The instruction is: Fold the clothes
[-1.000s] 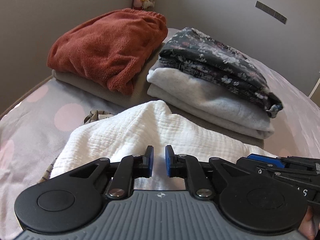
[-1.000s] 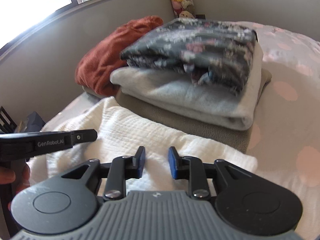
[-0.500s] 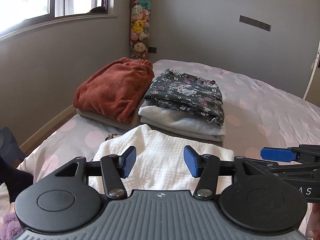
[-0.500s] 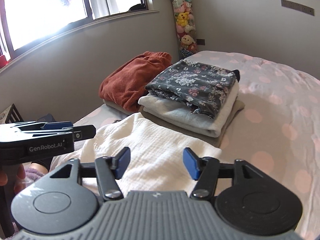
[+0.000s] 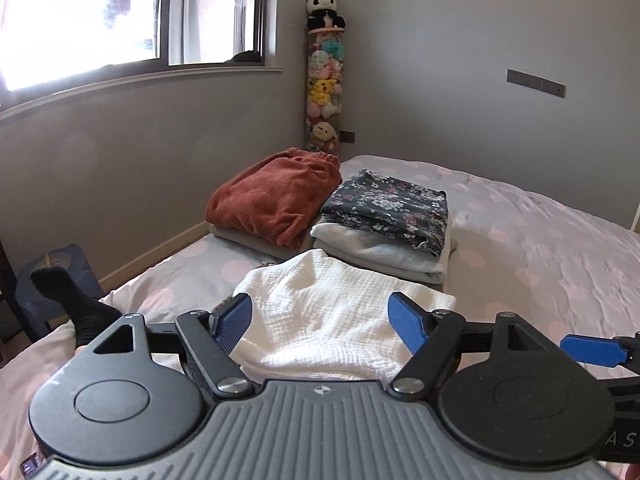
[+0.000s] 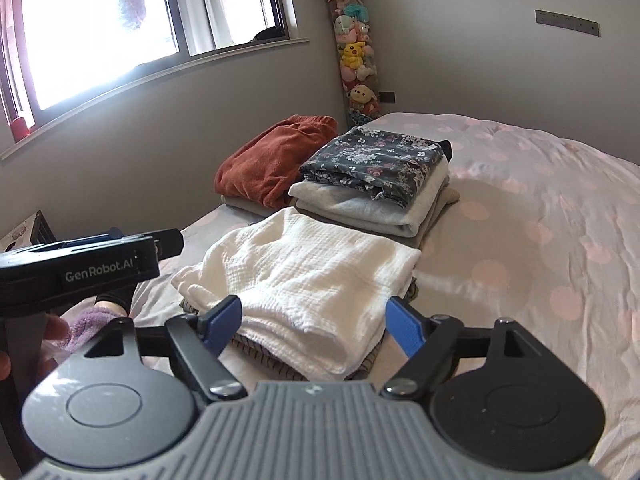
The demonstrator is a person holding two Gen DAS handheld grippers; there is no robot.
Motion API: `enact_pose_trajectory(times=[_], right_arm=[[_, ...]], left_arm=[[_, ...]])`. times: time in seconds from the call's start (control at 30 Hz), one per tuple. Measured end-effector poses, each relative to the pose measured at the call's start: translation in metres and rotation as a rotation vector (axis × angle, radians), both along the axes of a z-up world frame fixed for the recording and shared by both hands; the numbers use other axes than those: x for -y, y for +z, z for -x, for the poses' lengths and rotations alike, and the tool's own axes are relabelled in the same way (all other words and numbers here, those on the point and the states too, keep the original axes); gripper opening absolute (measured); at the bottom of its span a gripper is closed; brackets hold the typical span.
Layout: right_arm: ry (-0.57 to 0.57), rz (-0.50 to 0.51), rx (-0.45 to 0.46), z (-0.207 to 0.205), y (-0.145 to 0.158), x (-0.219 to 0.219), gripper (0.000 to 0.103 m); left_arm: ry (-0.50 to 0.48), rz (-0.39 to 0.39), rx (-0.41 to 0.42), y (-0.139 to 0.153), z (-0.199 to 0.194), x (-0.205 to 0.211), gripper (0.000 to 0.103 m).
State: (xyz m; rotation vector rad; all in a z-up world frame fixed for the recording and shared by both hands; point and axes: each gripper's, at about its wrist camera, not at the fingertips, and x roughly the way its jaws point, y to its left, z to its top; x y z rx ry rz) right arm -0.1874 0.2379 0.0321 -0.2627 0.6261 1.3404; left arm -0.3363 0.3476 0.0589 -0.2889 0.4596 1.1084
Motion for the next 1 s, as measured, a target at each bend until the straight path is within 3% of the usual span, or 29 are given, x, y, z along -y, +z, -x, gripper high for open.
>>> enact_pose_trajectory(times=[0.27, 0.63, 1.0], right_arm=[[-0.014, 0.029, 0.003, 0.018, -0.013, 0.029, 0.082], [-0.083, 0.023, 0.024, 0.013, -0.011, 0.061, 0.084], [-0.066, 0.045, 0.027, 0.021, -0.028, 0.055, 0.085]], left_arm=[[-0.013, 0.032, -0.024, -0.02, 0.015, 0.03, 0.074], [-0.045, 0.072, -0.033, -0.037, 0.016, 0.056, 0.074], [-0.05, 0.115, -0.077, -0.056, 0.019, 0.059, 0.074]])
